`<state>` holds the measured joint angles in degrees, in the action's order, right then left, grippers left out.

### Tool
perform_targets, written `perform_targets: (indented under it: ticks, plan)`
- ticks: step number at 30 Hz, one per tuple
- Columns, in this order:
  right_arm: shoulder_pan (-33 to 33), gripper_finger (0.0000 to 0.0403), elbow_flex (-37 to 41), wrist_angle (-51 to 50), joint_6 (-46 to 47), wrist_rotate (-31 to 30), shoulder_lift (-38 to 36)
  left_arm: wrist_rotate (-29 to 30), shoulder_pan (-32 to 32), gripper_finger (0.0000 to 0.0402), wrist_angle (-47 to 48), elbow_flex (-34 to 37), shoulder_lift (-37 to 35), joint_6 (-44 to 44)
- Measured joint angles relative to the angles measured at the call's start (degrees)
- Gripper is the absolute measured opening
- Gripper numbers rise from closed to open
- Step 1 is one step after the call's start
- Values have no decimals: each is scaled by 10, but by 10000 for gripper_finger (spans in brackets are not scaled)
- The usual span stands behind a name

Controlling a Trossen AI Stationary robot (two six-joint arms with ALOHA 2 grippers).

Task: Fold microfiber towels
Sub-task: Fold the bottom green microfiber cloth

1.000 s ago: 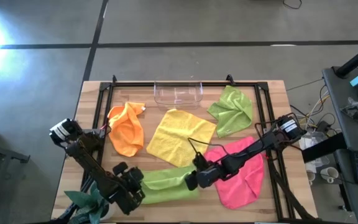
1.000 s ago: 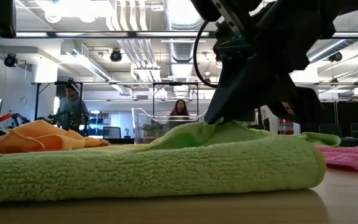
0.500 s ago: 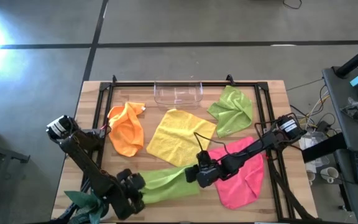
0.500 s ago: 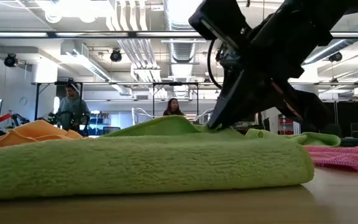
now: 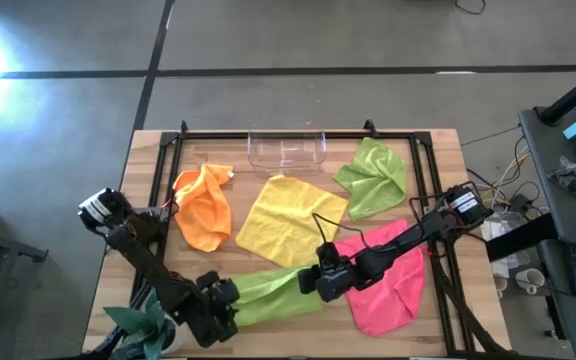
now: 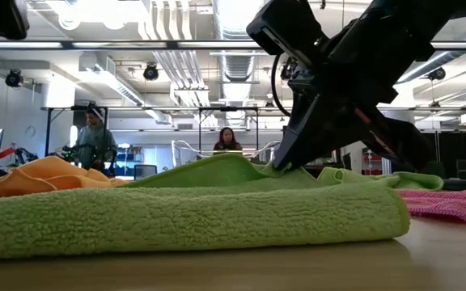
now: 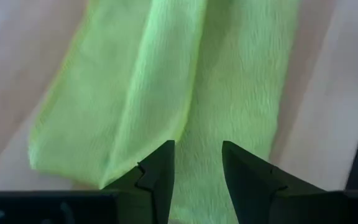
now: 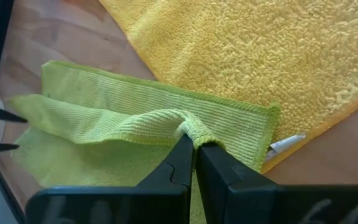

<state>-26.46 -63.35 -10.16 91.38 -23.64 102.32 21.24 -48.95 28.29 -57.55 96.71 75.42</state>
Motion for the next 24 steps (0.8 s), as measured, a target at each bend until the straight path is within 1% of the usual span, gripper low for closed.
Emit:
perform_targets:
  ticks: [3,13,19,24]
  plan:
    - [0,9,0,0,-2,0,0,-19,0,118,-27,1,4,-23]
    - [0,9,0,2,-6,0,0,-21,10,118,-22,20,31,-23]
    - [0,9,0,2,-6,0,0,15,10,118,-11,29,24,6]
    - [-1,9,0,1,-14,11,0,34,10,118,26,19,19,8]
